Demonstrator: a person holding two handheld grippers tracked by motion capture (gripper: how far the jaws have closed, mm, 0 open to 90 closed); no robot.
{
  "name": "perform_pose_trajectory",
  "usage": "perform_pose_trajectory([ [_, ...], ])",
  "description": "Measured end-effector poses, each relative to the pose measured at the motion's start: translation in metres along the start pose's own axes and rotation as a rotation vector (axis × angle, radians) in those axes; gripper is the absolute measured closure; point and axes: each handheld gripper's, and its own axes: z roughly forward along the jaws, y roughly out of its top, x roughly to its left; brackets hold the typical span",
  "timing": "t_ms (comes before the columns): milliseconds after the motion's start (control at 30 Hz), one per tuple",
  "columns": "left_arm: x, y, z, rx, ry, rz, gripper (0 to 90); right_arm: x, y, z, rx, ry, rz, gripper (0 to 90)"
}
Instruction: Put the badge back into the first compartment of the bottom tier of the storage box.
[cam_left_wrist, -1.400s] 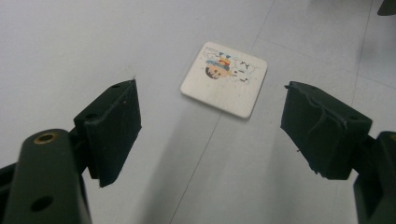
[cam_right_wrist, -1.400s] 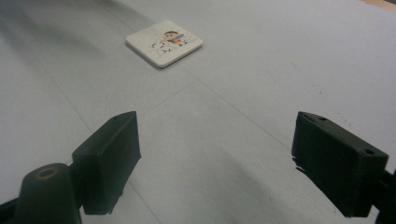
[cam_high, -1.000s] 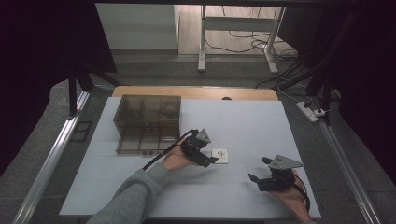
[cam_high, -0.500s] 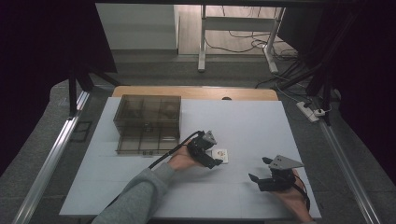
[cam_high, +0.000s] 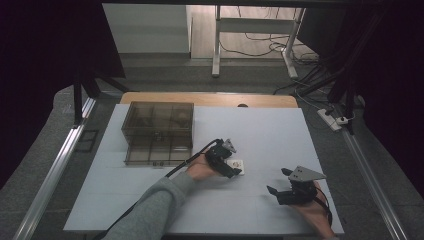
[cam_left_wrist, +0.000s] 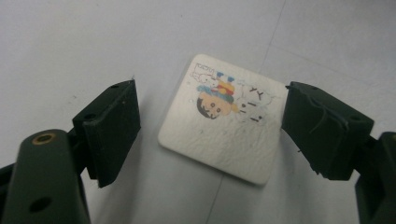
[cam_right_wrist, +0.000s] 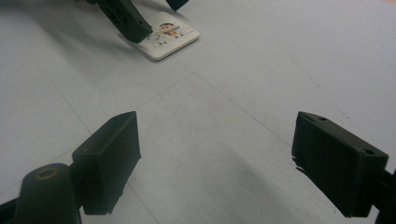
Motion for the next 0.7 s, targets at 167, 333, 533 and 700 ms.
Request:
perform_pose_trajectory([
  [167,0.001,0.002,0.003,-0.002,-0.015,0.011,18.7,0.000,0.000,0.000,0.001,0.002,-0.001,15.5],
  [333,-0.002,0.003,0.005,0.006,-0.020,0.032,17.5,0.000,0.000,0.000,0.003,0.000,-0.002,15.5],
  [533,-0.007,0.005,0.005,0.032,0.020,0.068,22.2,0.001,0.000,0.000,0.003,-0.001,-0.003,15.5],
  [700,-0.011,0.006,0.003,0.044,0.022,0.096,32.4,0.000,0.000,0.000,0.005,-0.004,-0.004,15.5],
])
